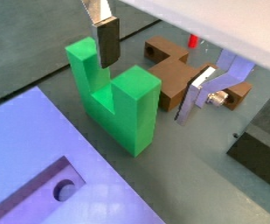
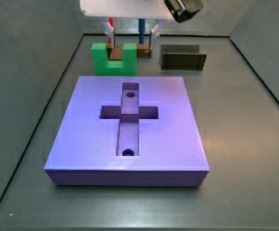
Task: Pick up the green object. Move up. Move to above the board. Insert the green object.
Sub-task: Pick up the green object.
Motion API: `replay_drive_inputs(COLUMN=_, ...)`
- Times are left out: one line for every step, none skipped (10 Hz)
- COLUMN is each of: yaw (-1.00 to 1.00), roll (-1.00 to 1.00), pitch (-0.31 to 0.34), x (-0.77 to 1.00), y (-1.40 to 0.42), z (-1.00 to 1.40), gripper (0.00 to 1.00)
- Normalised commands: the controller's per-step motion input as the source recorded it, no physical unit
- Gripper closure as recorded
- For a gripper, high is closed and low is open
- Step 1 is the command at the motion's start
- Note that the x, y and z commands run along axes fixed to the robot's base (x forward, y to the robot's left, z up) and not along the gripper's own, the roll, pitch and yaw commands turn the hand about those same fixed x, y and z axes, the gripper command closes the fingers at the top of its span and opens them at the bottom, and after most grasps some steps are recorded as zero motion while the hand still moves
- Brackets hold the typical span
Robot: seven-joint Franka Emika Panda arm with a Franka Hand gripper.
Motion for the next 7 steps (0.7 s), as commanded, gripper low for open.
replay_drive_inputs(yaw=0.06, roll=0.0, pitch=-0.02, x=0.0, y=-0.05, z=-0.32, gripper=0.0)
replay_drive_inputs(yaw=0.02, roll=0.02, pitch=-0.027, x=-0.05, y=-0.05, z=-0.4, gripper=0.0)
replay_drive_inputs(yaw=0.0, roll=0.01, pitch=-0.02, x=-0.1, y=-0.01, z=-0.37, gripper=0.0)
replay_drive_inputs(yaw=0.0, roll=0.07, pitch=0.0, x=-0.12, y=0.0, z=-0.27, gripper=0.0)
replay_drive_inputs(yaw=0.0, roll=0.06, pitch=0.0, x=-0.07, y=0.0, z=-0.21, gripper=0.0)
replay_drive_inputs(yaw=0.0, roll=0.0, pitch=0.0, x=0.0, y=0.0, z=0.0, gripper=0.0)
replay_drive_inputs(yaw=0.0, roll=0.0, pitch=0.0, x=0.0, y=0.0, z=0.0, gripper=1.0)
